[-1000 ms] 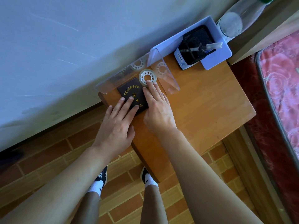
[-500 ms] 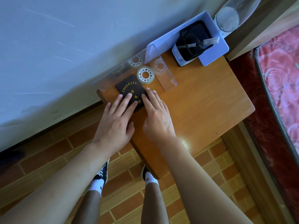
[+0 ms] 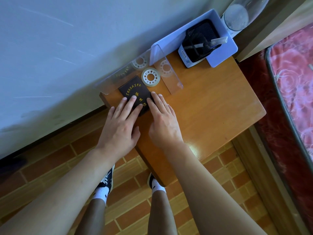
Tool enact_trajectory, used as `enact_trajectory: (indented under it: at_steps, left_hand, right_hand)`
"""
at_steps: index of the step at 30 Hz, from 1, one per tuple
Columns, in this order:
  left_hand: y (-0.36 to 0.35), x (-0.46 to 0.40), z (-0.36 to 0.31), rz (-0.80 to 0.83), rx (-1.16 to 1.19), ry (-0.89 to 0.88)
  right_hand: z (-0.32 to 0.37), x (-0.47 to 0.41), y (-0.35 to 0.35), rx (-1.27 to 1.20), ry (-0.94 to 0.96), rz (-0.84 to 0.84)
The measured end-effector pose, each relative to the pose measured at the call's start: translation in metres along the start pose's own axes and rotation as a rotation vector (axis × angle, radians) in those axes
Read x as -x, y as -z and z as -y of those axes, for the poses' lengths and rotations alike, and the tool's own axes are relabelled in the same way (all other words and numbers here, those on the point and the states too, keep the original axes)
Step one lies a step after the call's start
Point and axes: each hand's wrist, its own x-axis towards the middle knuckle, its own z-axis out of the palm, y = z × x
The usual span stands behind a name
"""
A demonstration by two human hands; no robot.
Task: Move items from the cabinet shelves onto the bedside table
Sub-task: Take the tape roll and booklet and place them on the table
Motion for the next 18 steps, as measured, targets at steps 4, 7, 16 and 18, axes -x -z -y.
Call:
enact_trajectory:
  at_steps: [4, 7, 16, 18]
  left_hand:
    - [0.001, 0.000, 0.000, -0.002, 0.011, 0.000]
    - [0.004, 0.000, -0.001, -0.004, 0.034, 0.004]
    - [0.029, 0.008, -0.009, -0.033, 0.033, -0.018]
    - [0.040, 0.010, -0.015, -0.067, 0.033, -0.040]
  right_hand:
    - [0.001, 0.003, 0.001, -0.021, -0.009, -0.019]
    - [0.001, 0.004, 0.003, -0.015, -0.007, -0.016]
    - [0.011, 0.016, 0.020, -0.004, -0.017, -0.075]
    - [0.017, 0.019, 0.029, -0.015, -0.014, -0.106]
